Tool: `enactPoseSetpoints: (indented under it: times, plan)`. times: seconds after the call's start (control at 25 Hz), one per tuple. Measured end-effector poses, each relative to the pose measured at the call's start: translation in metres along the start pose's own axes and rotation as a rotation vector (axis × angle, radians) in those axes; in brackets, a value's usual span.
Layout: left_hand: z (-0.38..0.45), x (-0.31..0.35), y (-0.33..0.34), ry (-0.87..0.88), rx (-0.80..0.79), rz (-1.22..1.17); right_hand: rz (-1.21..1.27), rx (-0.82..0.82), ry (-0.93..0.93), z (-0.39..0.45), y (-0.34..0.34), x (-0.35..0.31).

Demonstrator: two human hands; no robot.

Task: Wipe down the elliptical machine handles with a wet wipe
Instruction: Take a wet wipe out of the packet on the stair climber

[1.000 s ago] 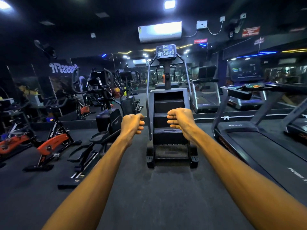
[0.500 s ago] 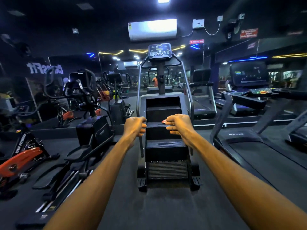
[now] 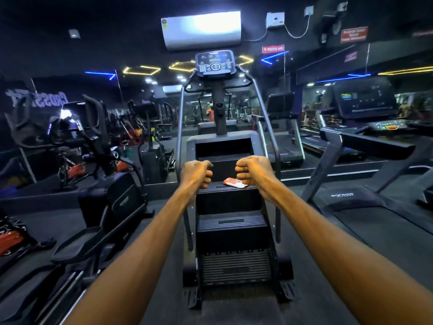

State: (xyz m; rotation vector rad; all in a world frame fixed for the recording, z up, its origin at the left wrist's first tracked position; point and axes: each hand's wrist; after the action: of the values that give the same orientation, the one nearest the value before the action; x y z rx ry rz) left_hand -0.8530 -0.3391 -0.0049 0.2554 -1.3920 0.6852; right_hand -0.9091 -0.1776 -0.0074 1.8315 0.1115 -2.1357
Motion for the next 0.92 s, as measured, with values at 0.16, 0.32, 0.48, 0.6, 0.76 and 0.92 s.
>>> enactPoseSetpoints:
  times: [0.16, 0.32, 0.48, 0.6, 0.76, 0.92]
  plan:
    - [0.11, -0.01, 0.037, 0.0, 0.004, 0.004, -0.036, 0.006, 0.018, 0.121, -0.004, 0.018]
    - [0.23, -0.036, 0.076, -0.019, 0.018, 0.046, -0.069, 0.013, 0.048, 0.251, 0.0, 0.052]
    - [0.345, -0.083, 0.114, -0.068, -0.012, 0.045, -0.141, 0.052, 0.055, 0.369, 0.004, 0.105]
    - [0.435, -0.123, 0.145, -0.109, -0.04, 0.049, -0.189, 0.07, 0.079, 0.454, 0.006, 0.15]
    - [0.553, -0.171, 0.186, -0.156, -0.092, 0.094, -0.237, 0.107, 0.137, 0.57, 0.009, 0.208]
    - [0.647, -0.204, 0.225, -0.212, -0.134, 0.15, -0.326, 0.121, 0.159, 0.664, 0.007, 0.252]
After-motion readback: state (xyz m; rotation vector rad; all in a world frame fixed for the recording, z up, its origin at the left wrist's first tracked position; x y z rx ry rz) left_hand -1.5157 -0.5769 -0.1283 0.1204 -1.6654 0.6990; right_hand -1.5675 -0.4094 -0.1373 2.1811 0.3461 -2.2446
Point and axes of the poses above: each hand's wrist, its own z-axis towards the middle knuckle, its own y-axis out of the palm, x = y × z, and after that the axes turned 7 degrees about z, right-handed
